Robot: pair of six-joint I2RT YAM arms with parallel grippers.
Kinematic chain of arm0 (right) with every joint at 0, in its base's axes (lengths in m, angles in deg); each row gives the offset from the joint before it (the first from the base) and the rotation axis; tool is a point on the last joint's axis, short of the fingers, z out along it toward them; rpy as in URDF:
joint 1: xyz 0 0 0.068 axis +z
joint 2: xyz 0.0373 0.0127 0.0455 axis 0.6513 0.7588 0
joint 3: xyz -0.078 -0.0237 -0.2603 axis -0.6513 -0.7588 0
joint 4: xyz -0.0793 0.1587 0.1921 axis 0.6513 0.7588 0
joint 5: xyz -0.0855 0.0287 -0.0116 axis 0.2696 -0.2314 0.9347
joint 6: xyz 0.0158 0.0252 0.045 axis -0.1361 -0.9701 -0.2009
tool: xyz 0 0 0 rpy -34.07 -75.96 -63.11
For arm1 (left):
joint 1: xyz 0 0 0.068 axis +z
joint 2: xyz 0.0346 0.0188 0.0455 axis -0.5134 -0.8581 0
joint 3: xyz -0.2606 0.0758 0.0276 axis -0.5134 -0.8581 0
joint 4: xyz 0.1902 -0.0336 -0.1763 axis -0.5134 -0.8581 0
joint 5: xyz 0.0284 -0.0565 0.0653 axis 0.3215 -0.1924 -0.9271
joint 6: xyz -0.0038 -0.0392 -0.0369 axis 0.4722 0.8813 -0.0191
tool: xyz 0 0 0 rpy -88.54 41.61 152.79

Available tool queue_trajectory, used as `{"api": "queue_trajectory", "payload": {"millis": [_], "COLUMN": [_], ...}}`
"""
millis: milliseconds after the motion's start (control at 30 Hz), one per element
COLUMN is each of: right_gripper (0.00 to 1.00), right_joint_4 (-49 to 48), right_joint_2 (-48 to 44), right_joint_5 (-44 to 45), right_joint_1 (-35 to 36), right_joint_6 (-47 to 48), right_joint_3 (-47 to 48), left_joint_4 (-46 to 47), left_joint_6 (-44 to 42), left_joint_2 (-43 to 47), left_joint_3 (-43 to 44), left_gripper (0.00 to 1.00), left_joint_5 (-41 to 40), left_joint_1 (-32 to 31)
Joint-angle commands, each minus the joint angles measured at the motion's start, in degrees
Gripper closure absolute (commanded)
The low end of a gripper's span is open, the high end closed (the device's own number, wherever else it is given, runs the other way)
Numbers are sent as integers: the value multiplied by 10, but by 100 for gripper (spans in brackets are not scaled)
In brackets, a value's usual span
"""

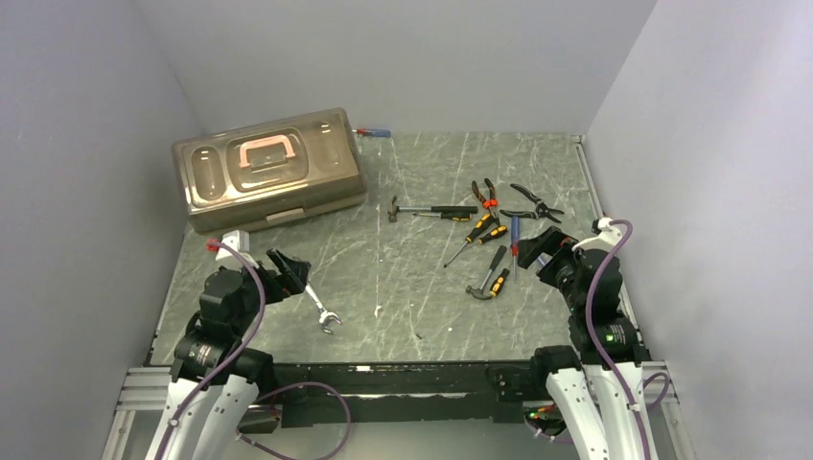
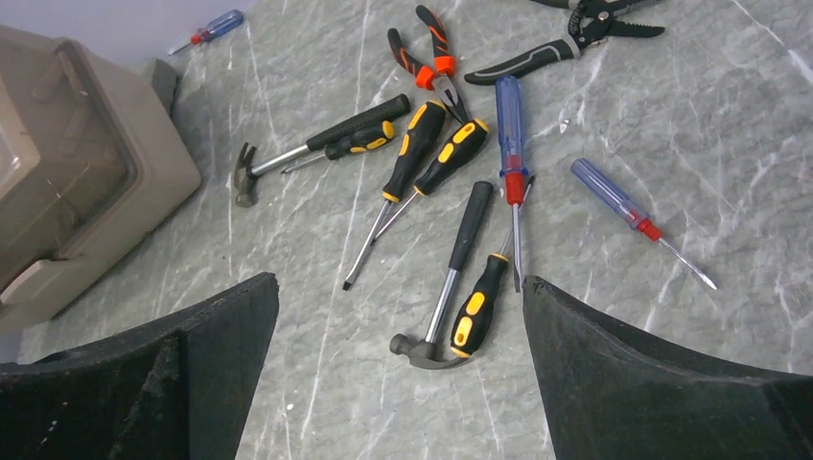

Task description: Pack the tool kit

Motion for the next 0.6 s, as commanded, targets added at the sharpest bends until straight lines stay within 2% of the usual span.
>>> {"api": "queue_trajectory", "payload": {"millis": [0,133,233,333,467,567], "right_gripper": [0,0,0,0,0,0], "right_joint_4": [8,-1,-20,-47,-102,-143], "right_joint_2": [-3,4,14,29,69,124], "right_joint_5": [17,10,-7,-23,-88,-133], "right_joint_1": [0,-1,-1,0,0,0], "right_joint_6": [-17,-19,-11,-1,19,25], "right_joint_3": [9,0,-5,-5,-1,7], "left_joint_4": [13,18,41,46,-15,-56], "left_joint_6": [-13,-16,-30,-47,-91,-125], "left_joint_2": [-29,-35,-39,-55,-143,-212], "left_joint_3": [22,24,27,57,174,265], "left_gripper": [1,1,1,1,1,1], "left_joint_5": [12,18,54,68,18,-50], "left_joint_1": [-1,-1,-1,-1,-1,-1]}}
